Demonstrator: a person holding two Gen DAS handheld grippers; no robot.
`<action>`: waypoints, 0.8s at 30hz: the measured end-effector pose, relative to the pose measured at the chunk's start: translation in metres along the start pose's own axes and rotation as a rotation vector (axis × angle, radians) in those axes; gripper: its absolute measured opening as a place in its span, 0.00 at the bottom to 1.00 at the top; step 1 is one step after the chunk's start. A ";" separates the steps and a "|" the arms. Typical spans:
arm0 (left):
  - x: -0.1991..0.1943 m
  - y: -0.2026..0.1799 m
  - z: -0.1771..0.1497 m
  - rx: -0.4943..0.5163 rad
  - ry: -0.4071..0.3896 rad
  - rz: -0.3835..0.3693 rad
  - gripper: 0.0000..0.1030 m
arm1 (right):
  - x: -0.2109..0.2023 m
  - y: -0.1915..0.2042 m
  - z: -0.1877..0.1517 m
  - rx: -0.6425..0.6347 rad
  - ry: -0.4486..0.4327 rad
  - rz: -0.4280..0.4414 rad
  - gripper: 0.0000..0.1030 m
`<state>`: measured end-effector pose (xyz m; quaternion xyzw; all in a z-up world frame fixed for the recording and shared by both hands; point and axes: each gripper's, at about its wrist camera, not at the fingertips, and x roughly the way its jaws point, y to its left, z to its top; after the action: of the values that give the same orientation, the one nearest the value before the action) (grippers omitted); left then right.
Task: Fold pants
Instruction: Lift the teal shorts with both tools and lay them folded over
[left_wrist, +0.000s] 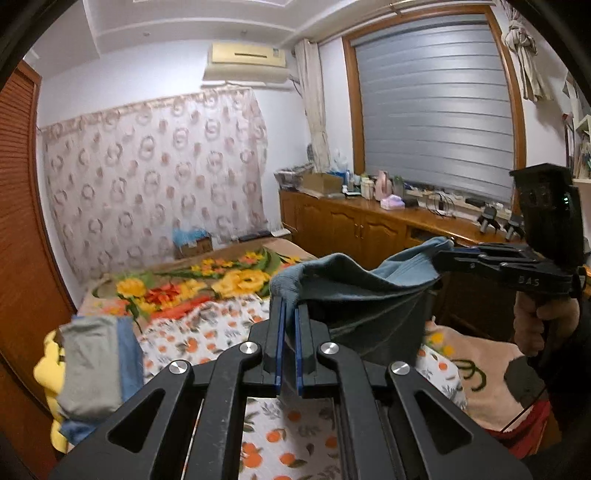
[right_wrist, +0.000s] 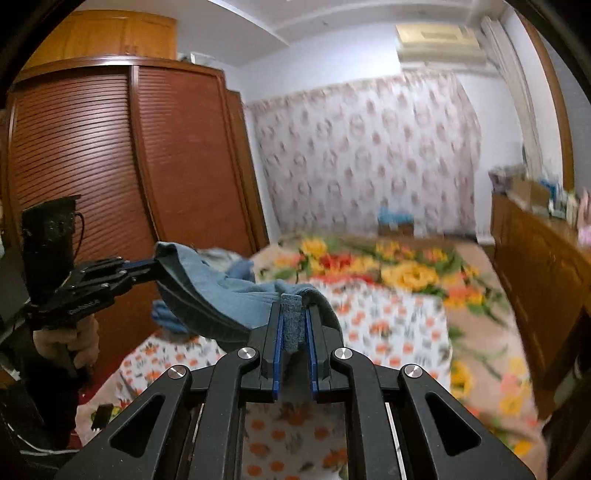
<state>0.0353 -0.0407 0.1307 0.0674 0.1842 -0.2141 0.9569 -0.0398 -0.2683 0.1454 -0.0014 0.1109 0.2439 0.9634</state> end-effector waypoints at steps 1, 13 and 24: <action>0.002 0.004 0.002 -0.004 0.001 0.005 0.05 | 0.000 0.002 0.005 -0.010 -0.004 -0.001 0.10; 0.079 0.068 0.042 -0.070 -0.006 0.119 0.05 | 0.112 -0.044 0.080 0.035 0.050 -0.032 0.10; 0.080 0.058 -0.071 -0.076 0.157 0.140 0.05 | 0.136 -0.018 -0.010 0.073 0.245 0.035 0.10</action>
<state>0.1052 -0.0046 0.0376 0.0603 0.2615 -0.1338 0.9540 0.0833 -0.2205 0.1051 0.0061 0.2365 0.2545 0.9377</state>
